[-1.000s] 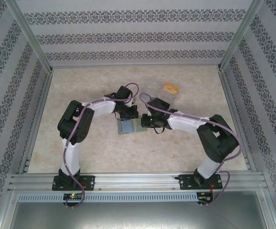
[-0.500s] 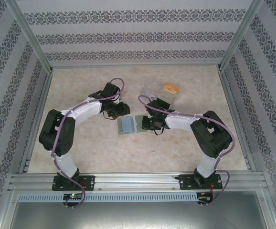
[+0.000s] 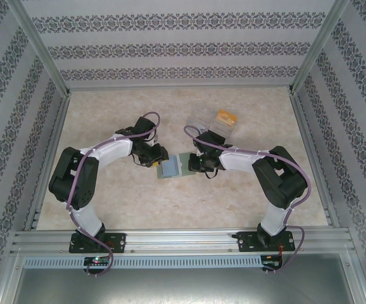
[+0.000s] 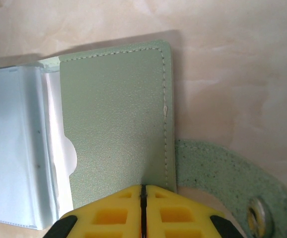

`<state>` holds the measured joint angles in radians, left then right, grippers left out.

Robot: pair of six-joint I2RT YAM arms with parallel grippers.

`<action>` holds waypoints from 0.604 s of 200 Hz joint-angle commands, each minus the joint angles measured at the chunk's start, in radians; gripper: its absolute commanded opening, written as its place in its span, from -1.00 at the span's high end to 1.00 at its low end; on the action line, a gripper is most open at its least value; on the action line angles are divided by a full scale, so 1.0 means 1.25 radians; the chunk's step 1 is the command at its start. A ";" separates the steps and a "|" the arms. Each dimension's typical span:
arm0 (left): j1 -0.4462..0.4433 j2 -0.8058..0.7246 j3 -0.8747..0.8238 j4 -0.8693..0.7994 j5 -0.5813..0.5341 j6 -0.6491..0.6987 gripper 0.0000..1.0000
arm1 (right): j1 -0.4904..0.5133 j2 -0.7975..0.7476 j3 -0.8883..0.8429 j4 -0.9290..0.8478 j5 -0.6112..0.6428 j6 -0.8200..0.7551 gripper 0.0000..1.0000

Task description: Take the credit cards out of the card holder

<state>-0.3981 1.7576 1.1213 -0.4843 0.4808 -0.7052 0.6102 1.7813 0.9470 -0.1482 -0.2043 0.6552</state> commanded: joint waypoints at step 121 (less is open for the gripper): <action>-0.006 0.085 0.027 0.014 0.032 0.012 0.24 | -0.003 0.056 0.014 -0.038 -0.004 0.021 0.79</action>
<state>-0.3981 1.8370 1.1378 -0.4786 0.5087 -0.7044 0.6056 1.7947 0.9661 -0.1711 -0.2131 0.6605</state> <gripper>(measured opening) 0.376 0.108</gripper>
